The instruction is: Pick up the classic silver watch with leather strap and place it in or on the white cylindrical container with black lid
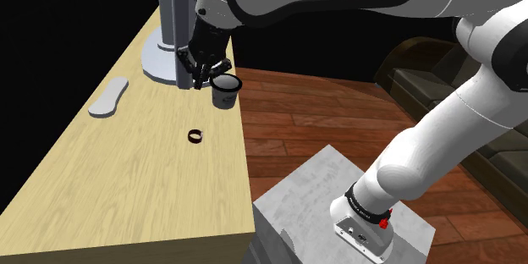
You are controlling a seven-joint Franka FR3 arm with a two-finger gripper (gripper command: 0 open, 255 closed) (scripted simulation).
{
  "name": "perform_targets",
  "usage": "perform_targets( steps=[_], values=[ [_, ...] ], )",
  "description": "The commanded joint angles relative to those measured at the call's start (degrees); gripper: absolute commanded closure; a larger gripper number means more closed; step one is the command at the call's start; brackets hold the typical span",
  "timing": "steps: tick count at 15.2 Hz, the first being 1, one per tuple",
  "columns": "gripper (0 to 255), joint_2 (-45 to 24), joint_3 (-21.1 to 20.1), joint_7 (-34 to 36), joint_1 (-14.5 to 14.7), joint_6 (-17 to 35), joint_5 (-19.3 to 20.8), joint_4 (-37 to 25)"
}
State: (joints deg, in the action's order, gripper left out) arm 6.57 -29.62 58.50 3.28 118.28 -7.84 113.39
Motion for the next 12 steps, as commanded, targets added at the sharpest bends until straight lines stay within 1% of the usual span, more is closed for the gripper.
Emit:
perform_targets(
  steps=[1, 2, 5, 8, 10, 12],
  values=[
    [255, 0.0, 0.0, 0.0, 0.0, 0.0, 0.0, 0.0],
    [0, 0.0, 0.0, 0.0, 0.0, 0.0, 0.0, 0.0],
    [0, 0.1, -1.8, 2.0, 0.7, 7.1, 4.1, 6.0],
    [0, -0.9, -3.7, 5.4, 1.1, 13.9, 9.7, 11.2],
    [0, -2.2, -4.9, 8.8, 1.0, 18.3, 14.7, 14.1],
    [0, -4.2, -5.9, 13.2, 0.9, 22.3, 21.0, 16.6]
  ],
)
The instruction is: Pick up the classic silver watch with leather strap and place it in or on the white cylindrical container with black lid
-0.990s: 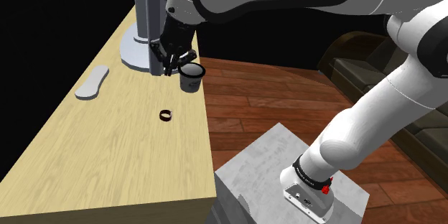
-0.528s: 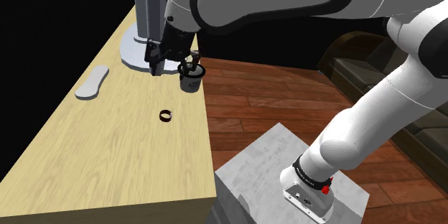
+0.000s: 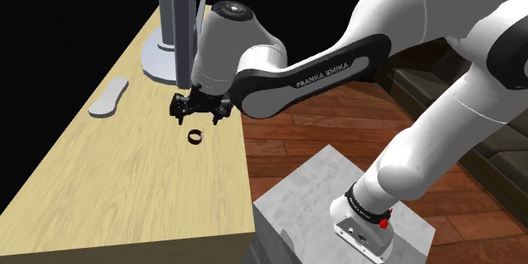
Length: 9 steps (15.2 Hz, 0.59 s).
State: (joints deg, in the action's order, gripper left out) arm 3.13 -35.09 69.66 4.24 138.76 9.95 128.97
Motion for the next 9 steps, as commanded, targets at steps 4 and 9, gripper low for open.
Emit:
perform_targets(
  steps=[4, 9],
  values=[
    [0, -4.2, -0.9, 8.6, -0.2, 5.8, 12.4, 2.8],
    [0, -8.4, 0.0, 12.4, -0.2, 8.0, 18.0, 2.4]
  ],
)
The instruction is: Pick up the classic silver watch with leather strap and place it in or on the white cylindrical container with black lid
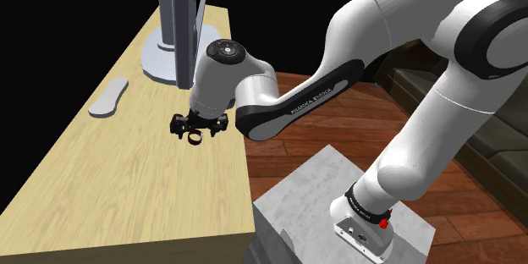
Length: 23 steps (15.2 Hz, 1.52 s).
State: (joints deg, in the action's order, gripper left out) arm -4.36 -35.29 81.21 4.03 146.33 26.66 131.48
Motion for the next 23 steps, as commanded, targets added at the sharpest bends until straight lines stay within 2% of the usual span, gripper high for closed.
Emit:
perform_targets(
  steps=[1, 9, 10, 19, 23],
  values=[
    [0, -2.3, 0.6, 2.1, 0.2, 1.1, 3.1, -0.4],
    [0, -2.3, 0.7, 2.1, 0.2, 1.1, 3.1, -0.4],
    [255, -2.3, 0.7, 2.1, 0.2, 1.1, 3.1, -0.4],
    [255, -2.3, 0.7, 2.1, 0.2, 1.1, 3.1, -0.4],
    [255, 0.3, -0.1, -1.3, -0.3, -0.9, -1.0, -0.9]
  ],
)
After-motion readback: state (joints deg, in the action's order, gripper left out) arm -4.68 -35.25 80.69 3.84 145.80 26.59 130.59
